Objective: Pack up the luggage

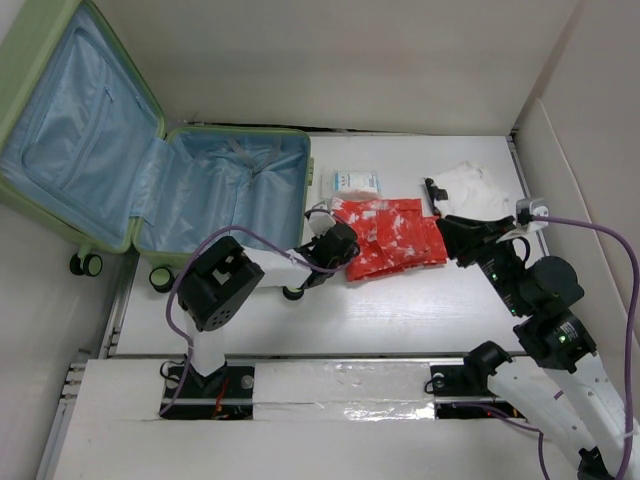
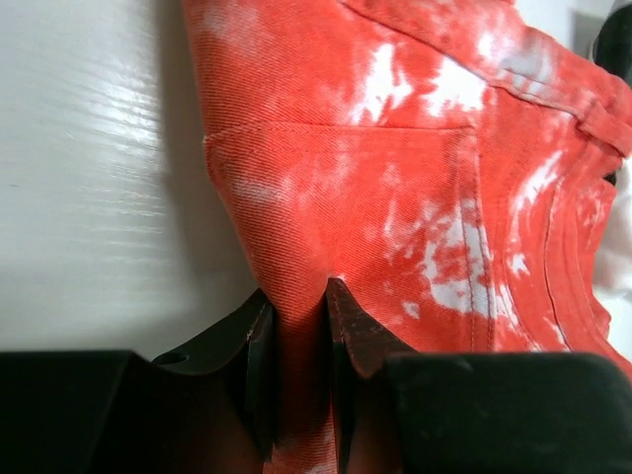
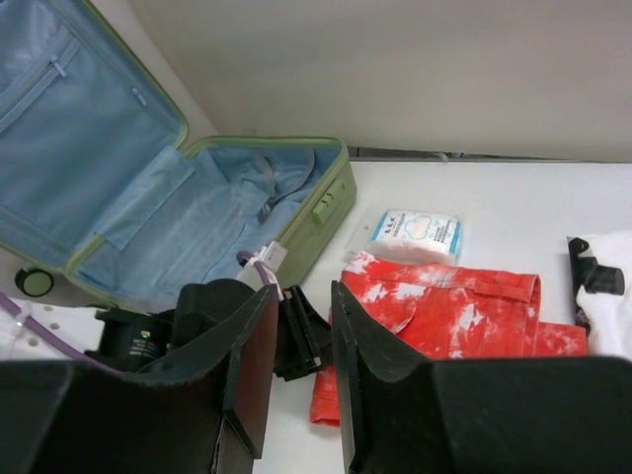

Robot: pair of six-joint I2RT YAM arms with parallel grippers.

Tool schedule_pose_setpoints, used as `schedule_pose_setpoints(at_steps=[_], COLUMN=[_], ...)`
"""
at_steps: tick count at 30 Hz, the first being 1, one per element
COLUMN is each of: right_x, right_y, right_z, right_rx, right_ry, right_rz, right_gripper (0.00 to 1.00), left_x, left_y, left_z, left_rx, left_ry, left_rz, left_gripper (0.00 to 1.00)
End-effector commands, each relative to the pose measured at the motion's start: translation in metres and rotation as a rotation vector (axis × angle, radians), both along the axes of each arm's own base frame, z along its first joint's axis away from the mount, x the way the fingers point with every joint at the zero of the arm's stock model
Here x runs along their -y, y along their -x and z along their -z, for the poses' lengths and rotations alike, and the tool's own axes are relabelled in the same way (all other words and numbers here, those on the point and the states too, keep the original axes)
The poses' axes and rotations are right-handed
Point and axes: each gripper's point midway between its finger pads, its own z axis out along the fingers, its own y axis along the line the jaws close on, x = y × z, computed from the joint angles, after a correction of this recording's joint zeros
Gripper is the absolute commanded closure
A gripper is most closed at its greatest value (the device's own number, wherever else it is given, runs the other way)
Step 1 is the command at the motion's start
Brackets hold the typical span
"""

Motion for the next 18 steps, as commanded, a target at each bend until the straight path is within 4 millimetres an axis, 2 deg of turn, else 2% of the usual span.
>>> schedule_pose_setpoints(at_steps=[1,2,3,4,7,9,10,11,12,13,14,15,16,17,18], right_x=[-0.001,-0.001,0.0,0.0,0.003,0.005,0.005,0.006,0.007,0.007,0.007,0.007,0.008,0.008,0.008], right_y=[0.002,0.003,0.003,0.004,0.004,0.004,0.004,0.004,0.002,0.002,0.002,0.0,0.001,0.0,0.0], right_z=[-0.013,-0.015,-0.016,-0.02,-0.026,-0.033,-0.034,-0.036,-0.037,-0.038,-0.038,-0.039,-0.041,-0.04,-0.04], right_rx=[0.04,0.043,0.048,0.054,0.072,0.089,0.09,0.093,0.095,0.097,0.1,0.102,0.107,0.105,0.106], right_ry=[-0.024,-0.025,-0.026,-0.029,-0.037,-0.045,-0.046,-0.047,-0.05,-0.052,-0.052,-0.055,-0.059,-0.061,-0.061], right_rz=[-0.015,-0.013,-0.012,-0.012,0.0,0.008,0.011,0.016,0.022,0.023,0.027,0.03,0.031,0.034,0.034], right_gripper=[0.66,0.66,0.66,0.66,0.66,0.66,0.66,0.66,0.65,0.65,0.65,0.65,0.65,0.65,0.65], left_x=[0.001,0.002,0.003,0.01,0.012,0.005,0.01,-0.004,-0.008,-0.007,-0.024,-0.032,-0.034,-0.045,-0.072], left_y=[0.004,0.004,0.003,0.002,-0.009,-0.015,-0.019,-0.029,-0.035,-0.04,-0.054,-0.061,-0.062,-0.068,-0.086], left_z=[-0.058,-0.083,-0.096,-0.117,-0.176,-0.201,-0.232,-0.233,-0.249,-0.283,-0.284,-0.299,-0.326,-0.326,-0.334], left_rx=[0.134,0.177,0.2,0.24,0.325,0.367,0.412,0.402,0.427,0.484,0.469,0.511,0.565,0.546,0.554], left_ry=[-0.044,-0.029,-0.032,-0.035,0.024,0.004,0.026,-0.04,-0.056,-0.044,-0.085,-0.119,-0.097,-0.125,-0.145], left_rz=[0.088,0.107,0.124,0.172,0.252,0.299,0.34,0.354,0.362,0.391,0.384,0.398,0.453,0.451,0.4], left_gripper=[1.0,1.0,1.0,1.0,1.0,1.0,1.0,1.0,1.0,1.0,1.0,1.0,1.0,1.0,1.0])
